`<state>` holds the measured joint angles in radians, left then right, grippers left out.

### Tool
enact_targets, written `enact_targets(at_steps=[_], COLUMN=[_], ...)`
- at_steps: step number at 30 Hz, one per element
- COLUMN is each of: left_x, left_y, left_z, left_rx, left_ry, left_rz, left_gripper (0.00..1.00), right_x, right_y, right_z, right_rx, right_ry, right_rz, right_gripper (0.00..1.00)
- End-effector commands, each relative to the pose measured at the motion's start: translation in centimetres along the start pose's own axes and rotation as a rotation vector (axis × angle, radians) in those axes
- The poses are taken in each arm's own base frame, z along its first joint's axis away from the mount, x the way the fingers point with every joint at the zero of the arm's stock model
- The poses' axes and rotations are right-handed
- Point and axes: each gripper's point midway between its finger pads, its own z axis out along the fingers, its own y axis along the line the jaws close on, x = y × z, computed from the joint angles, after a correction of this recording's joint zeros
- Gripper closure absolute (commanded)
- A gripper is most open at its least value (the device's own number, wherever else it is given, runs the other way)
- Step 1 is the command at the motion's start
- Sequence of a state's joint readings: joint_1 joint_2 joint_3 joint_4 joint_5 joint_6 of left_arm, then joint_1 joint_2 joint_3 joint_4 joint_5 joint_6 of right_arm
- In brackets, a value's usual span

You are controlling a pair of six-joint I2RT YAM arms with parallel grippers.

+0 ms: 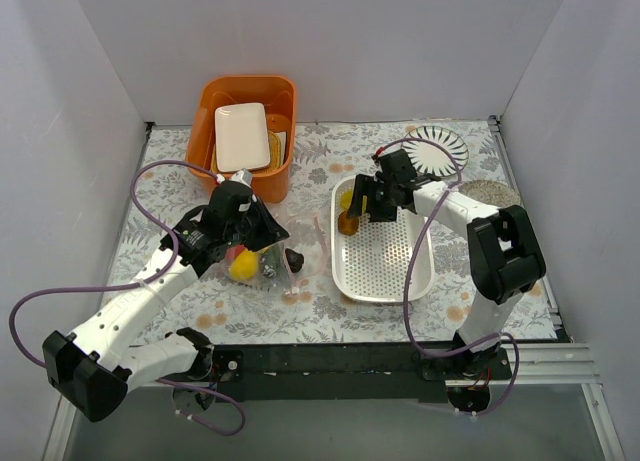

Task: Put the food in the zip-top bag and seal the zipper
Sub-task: Pick up the fake fruit from the bin.

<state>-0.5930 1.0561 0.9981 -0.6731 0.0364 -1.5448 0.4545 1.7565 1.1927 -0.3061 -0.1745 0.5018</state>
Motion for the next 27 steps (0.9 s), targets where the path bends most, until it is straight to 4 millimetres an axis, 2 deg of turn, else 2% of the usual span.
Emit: enact_targets(at_steps=[1,12,20,27], left_x=[-0.9,-0.8,-0.7,-0.6], left_y=[-1.2,-1.2,-1.0,-1.0], left_z=[-1.2,-0.8,-0.7,-0.5], left_rx=[0.036,0.032,0.030,0.031], left_ry=[-0.035,-0.027,-0.028,-0.018], left_rz=[0.010,0.013,0.012,0.008], left_gripper=[1.00,1.00,1.00,1.00], right_x=[-1.6,-0.6,0.1,0.4], right_y=[2.5,1.4,-0.2,-1.0], right_z=[0.4,2.6,3.2,3.2], right_rx=[-0.106,-0.085,-0.027,0.004], right_ry=[-0.018,0.046,0.078,0.077], right_rz=[-0.023,-0.055,-0.104,-0.122], right_gripper=[0.22,0.23,0.26,0.40])
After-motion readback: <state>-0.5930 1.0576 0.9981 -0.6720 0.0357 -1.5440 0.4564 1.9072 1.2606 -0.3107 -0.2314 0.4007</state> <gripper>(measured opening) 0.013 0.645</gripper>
